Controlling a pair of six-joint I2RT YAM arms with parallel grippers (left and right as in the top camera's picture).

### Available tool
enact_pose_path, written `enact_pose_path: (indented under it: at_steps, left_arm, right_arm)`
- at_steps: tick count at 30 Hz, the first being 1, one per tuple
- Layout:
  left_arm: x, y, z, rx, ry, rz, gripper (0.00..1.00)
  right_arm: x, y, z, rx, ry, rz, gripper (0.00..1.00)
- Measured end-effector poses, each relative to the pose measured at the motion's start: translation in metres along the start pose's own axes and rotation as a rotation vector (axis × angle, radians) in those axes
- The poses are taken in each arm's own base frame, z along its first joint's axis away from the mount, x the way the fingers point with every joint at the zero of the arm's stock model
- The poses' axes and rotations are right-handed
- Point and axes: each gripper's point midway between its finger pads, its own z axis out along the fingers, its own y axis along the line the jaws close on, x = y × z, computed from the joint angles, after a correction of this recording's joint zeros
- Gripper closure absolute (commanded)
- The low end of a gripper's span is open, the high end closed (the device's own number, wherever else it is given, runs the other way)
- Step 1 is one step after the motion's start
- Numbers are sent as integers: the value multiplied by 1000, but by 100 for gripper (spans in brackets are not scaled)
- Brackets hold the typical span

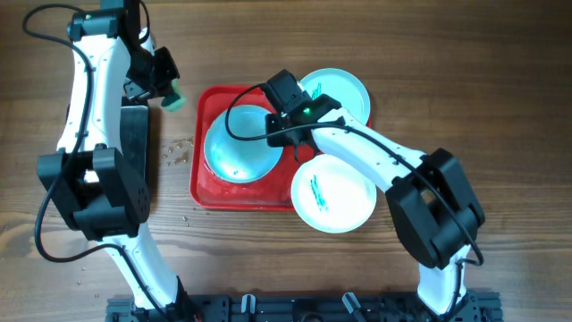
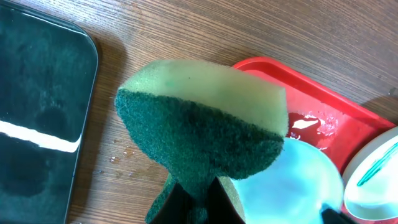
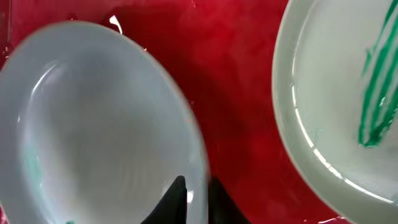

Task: Clean dirty plates on tray and stack at the side

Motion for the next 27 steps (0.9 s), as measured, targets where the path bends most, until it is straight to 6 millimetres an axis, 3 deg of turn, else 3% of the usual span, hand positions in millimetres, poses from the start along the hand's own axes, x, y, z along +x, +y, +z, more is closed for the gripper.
enact_pose_path:
  at_steps: [3,7,10,13,17,24,25,27]
  left_arm:
    - [0,0,0,0,0,0,96]
    - [0,0,0,0,0,0,96]
    - [1,0,0,-1,3,0,96]
    - [4,1,0,-5,15,-2,96]
    - [6,2,0,-8,25,-4,96]
    - [6,2,0,-9,24,-3,96]
    - [6,2,0,-8,24,-3,96]
    - [6,2,0,-8,25,-3,96]
  right_arm:
    - [5,12,-1,-81,37,-49,67]
    - [1,10,-2,-133,46,-108,67]
    - [-11,16,-2,-161,-4,-159,67]
    - [-17,19,6,-171,-34,-207,58]
    - [-38,23,8,-160,-137,-288,58]
    - [-31,12,55,-102,-63,-331,59]
    - [-33,13,56,-99,-65,-331,66]
    - [-32,10,54,-85,-39,-318,96]
